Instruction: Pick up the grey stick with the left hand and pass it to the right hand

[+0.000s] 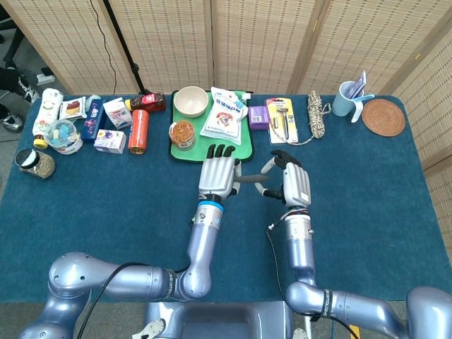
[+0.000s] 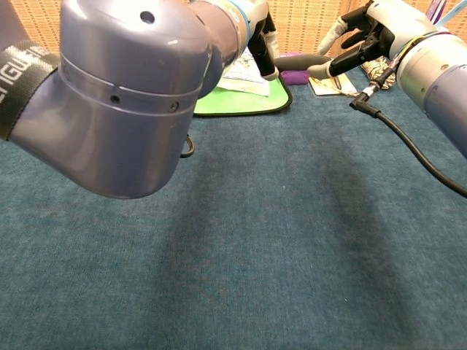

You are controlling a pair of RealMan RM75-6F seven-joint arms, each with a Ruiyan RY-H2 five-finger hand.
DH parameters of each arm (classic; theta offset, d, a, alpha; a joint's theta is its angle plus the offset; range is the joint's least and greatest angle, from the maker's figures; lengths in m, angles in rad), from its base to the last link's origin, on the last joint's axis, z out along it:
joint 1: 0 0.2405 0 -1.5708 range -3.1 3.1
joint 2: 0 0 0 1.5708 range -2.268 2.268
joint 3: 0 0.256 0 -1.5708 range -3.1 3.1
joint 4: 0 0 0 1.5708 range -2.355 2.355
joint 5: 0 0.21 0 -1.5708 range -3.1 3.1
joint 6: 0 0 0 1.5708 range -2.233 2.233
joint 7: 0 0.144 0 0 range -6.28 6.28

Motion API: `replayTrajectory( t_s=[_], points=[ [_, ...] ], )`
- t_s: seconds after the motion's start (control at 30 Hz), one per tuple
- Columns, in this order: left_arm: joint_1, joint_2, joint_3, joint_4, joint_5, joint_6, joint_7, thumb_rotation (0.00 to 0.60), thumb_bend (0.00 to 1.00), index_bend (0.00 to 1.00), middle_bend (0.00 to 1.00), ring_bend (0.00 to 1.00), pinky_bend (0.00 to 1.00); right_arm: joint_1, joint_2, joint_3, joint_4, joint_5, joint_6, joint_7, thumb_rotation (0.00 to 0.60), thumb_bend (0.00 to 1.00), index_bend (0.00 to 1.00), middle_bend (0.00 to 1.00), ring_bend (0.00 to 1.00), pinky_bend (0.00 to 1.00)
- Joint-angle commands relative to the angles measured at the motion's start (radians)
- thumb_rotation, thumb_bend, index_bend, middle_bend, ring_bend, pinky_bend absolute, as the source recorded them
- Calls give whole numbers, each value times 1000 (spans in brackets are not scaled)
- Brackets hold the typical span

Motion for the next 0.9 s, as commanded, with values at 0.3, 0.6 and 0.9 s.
replayTrajectory(
  t_s=[0.3, 0.6, 0.9],
  points=[
    [-4, -1, 7, 6, 13, -11, -5, 600, 564, 747, 188, 71, 0, -4, 15, -6, -17, 5, -29, -5, 600, 248, 540, 247, 226, 169],
    [-6, -4, 12, 10, 21, -14, -8, 600, 563, 747, 188, 63, 0, -2, 17, -4, -20, 1, -31, -9, 600, 303, 574, 262, 227, 169],
    [-9, -9, 14, 19, 29, -16, -12, 600, 562, 746, 188, 61, 0, -3, 25, -13, -29, 5, -40, -23, 600, 360, 596, 278, 229, 169]
  ],
)
